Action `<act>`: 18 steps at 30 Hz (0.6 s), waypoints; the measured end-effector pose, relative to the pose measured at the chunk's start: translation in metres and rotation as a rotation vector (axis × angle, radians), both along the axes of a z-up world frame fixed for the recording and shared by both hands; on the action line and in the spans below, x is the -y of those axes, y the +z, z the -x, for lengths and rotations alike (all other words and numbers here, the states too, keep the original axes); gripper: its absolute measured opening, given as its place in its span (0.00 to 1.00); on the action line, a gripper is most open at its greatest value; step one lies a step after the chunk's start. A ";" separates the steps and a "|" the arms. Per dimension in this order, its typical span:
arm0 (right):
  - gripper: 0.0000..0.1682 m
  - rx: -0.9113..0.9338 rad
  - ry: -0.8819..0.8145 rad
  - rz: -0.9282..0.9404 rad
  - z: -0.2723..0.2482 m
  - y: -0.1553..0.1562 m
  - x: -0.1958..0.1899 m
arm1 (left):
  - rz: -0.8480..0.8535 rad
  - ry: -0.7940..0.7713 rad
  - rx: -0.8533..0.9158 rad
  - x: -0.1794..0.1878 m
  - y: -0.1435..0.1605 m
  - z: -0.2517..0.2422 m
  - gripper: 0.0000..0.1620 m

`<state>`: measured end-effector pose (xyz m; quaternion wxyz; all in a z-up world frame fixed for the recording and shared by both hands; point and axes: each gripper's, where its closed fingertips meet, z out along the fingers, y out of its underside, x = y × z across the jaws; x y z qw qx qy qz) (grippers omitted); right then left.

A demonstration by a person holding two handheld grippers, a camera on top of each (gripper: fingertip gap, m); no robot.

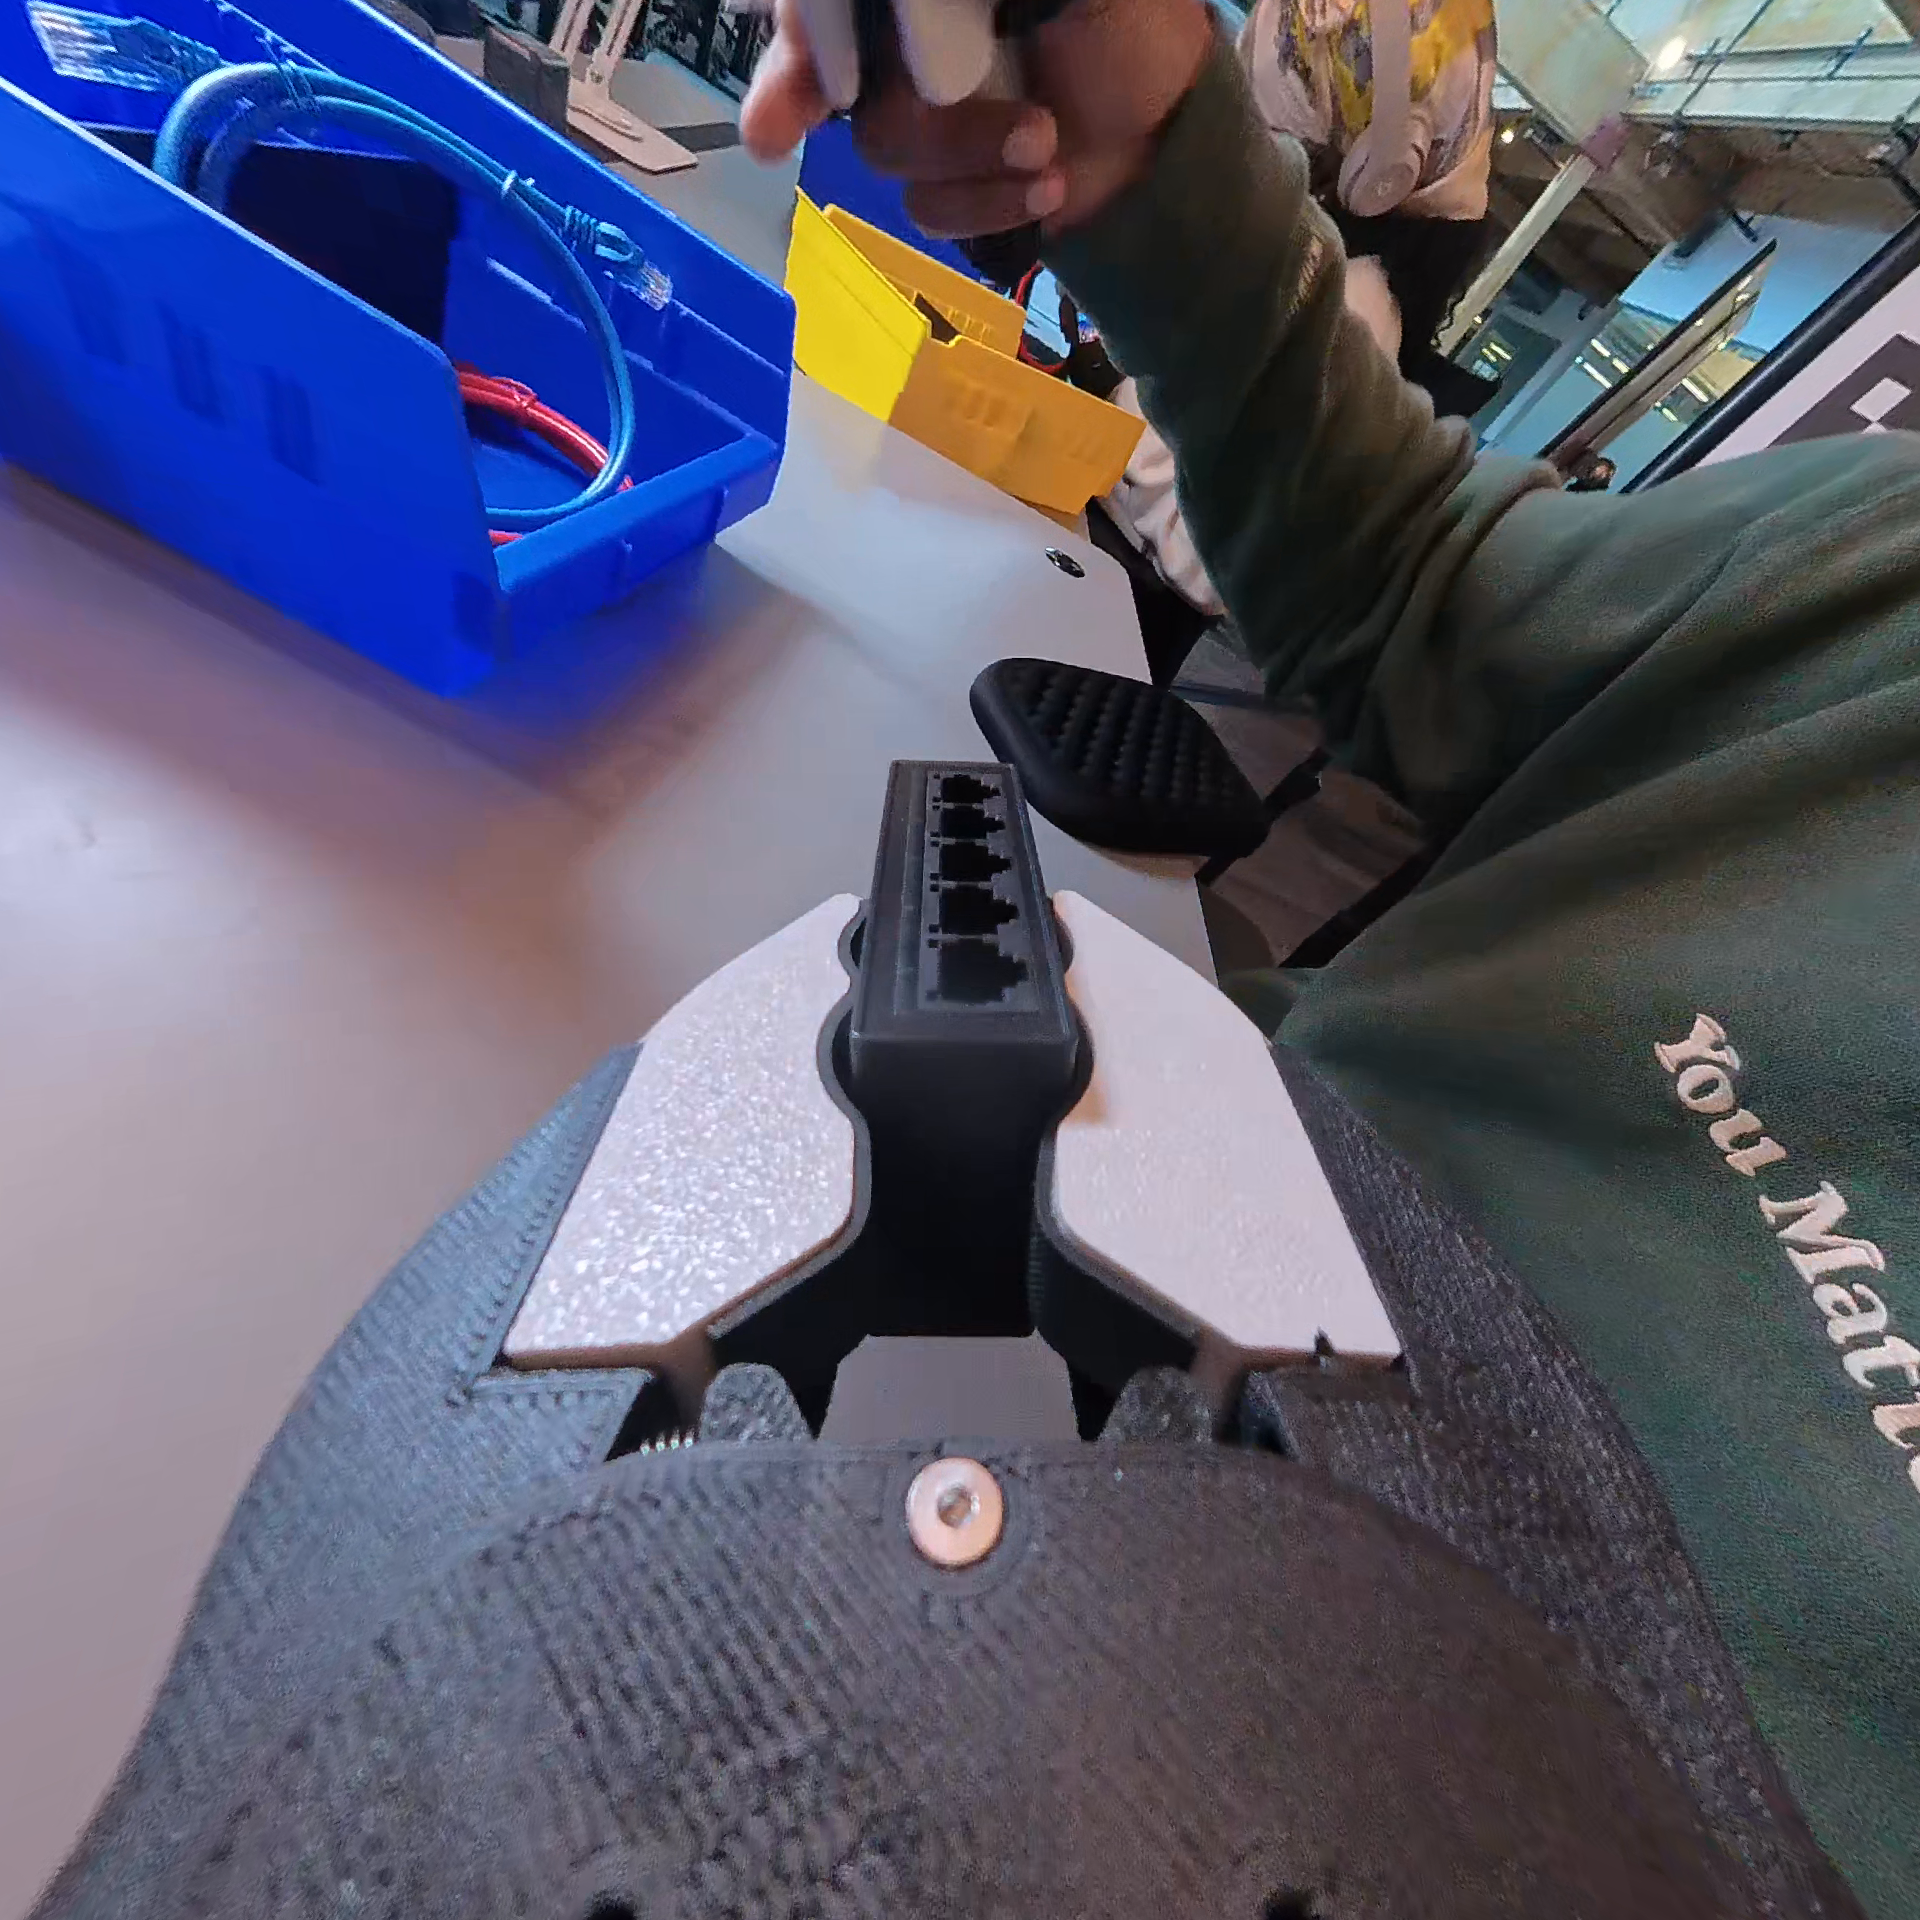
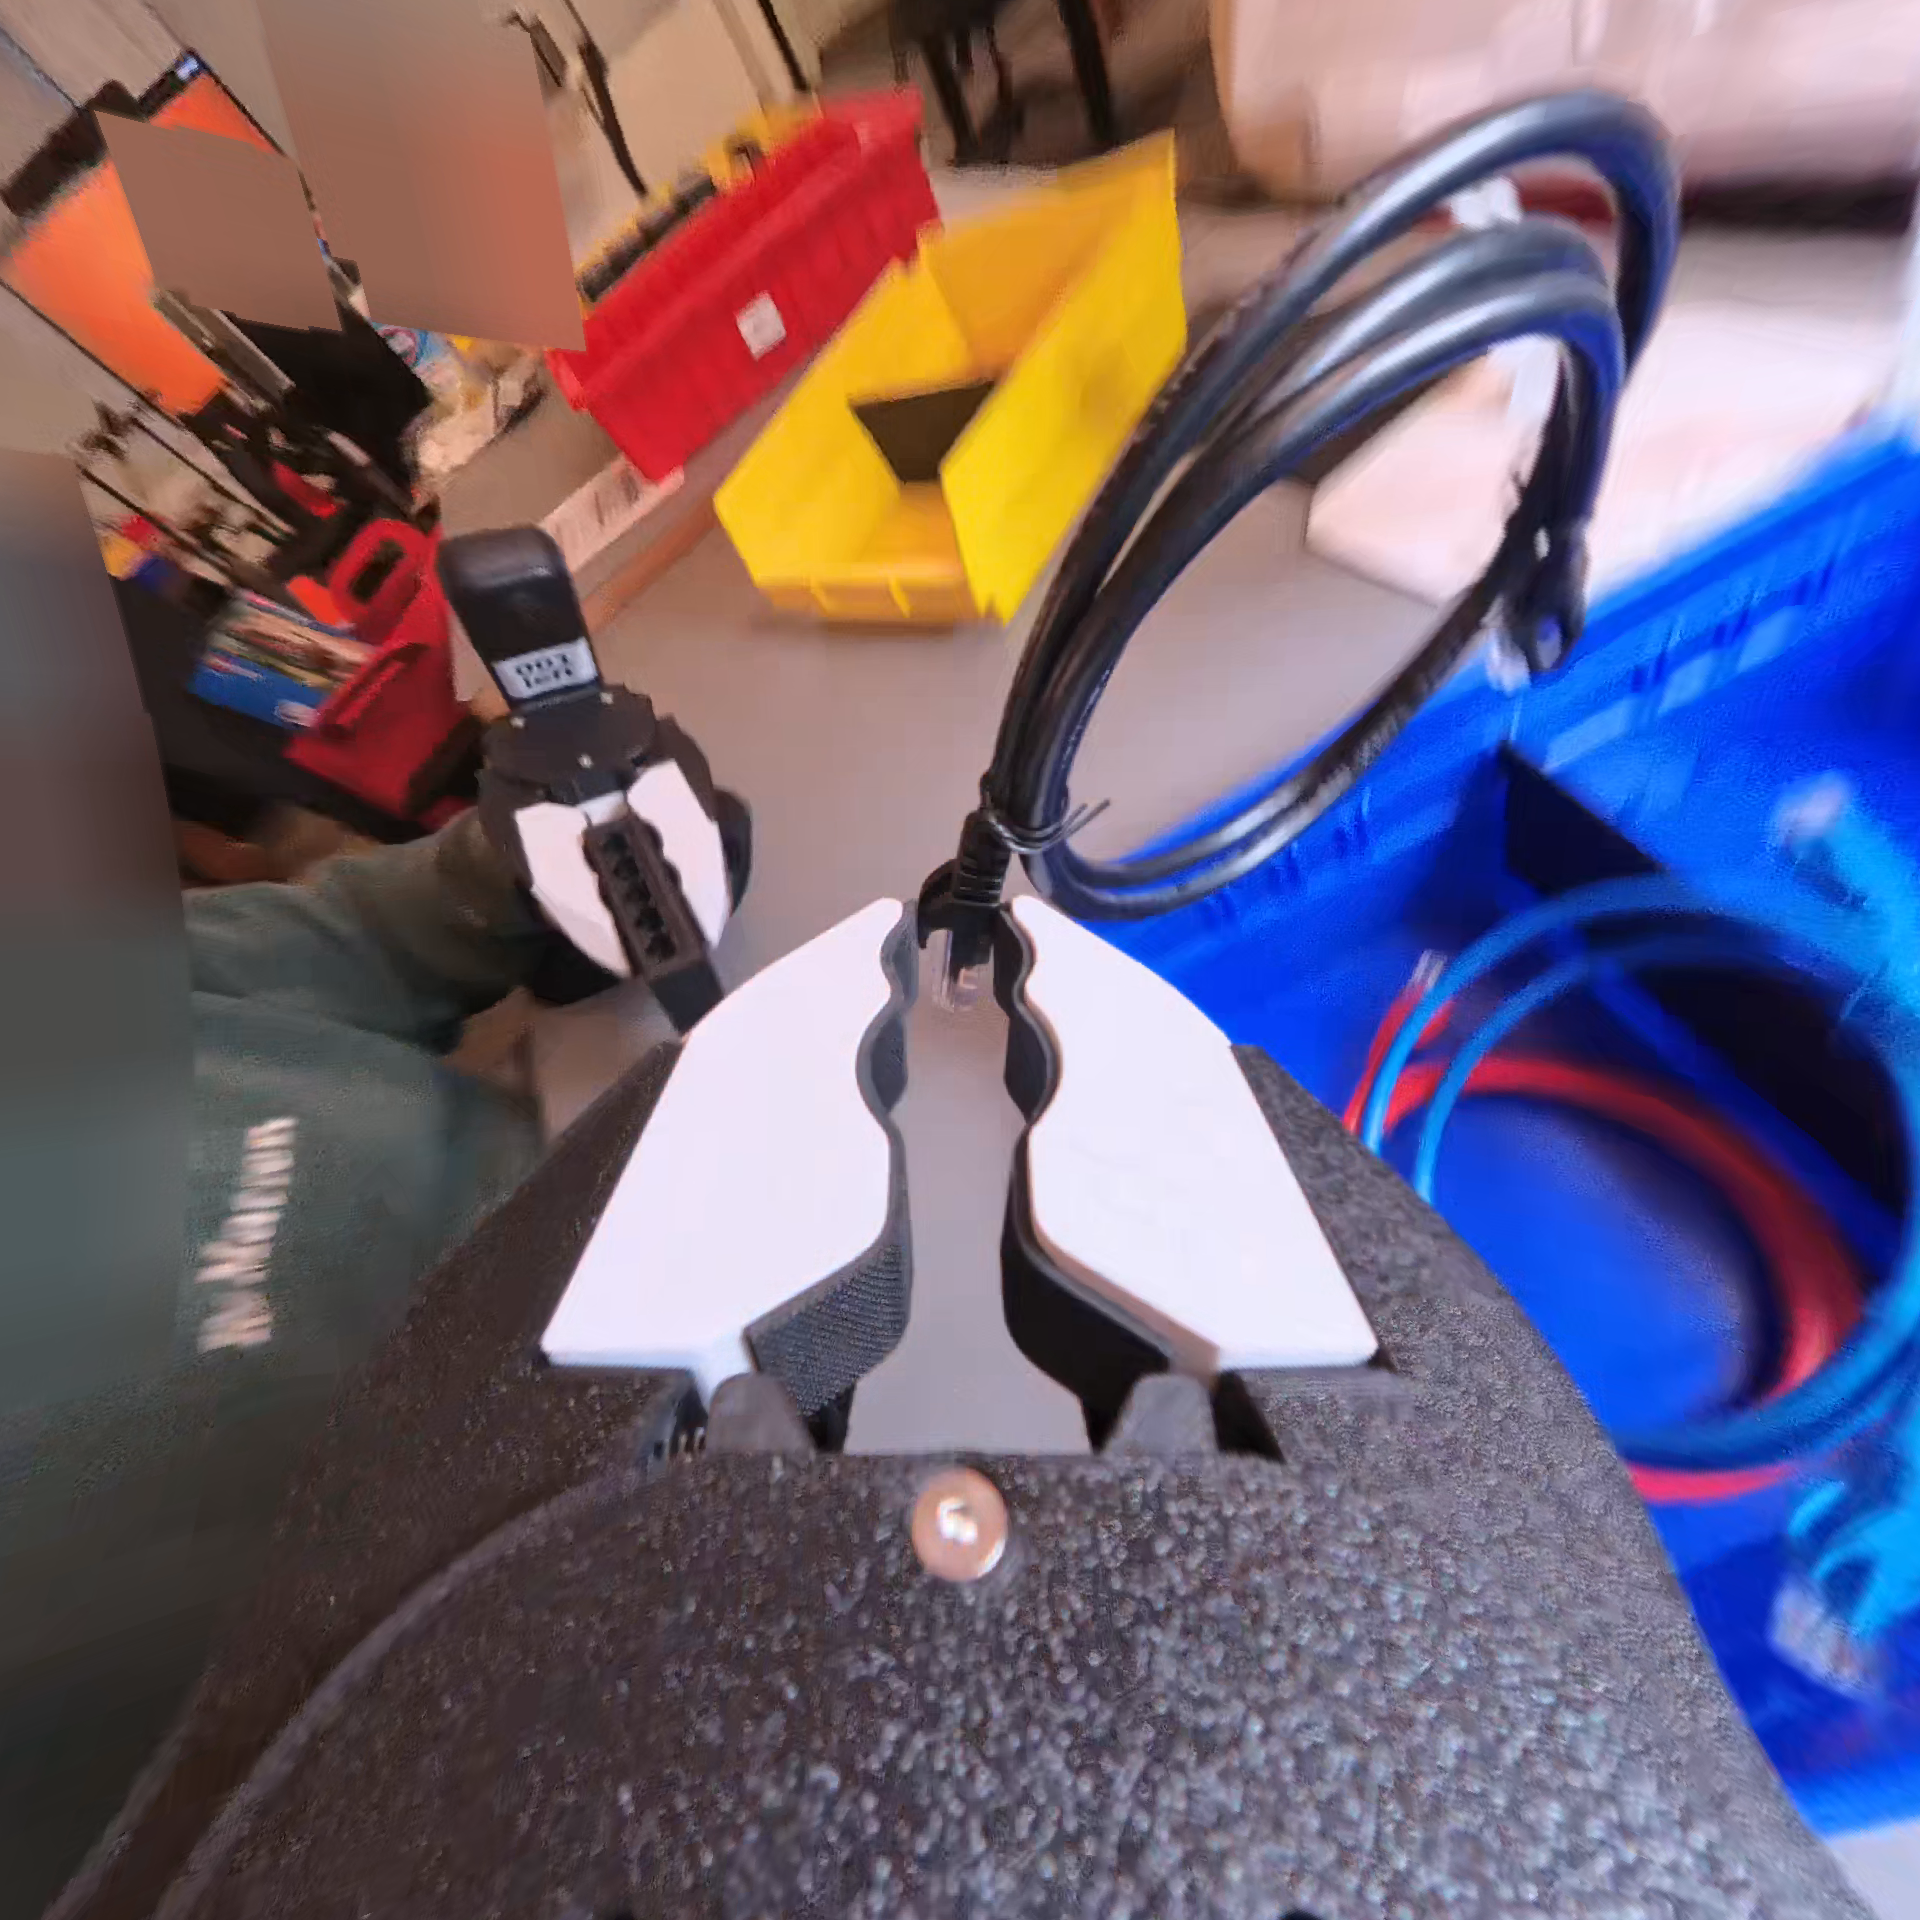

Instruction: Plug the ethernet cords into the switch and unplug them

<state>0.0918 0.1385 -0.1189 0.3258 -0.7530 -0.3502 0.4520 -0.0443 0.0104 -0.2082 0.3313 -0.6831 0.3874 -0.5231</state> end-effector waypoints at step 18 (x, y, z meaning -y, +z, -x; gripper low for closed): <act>0.36 1.116 -0.214 -0.281 -0.096 -0.091 -0.120 | 0.053 -0.052 -0.066 0.008 -0.021 -0.009 0.18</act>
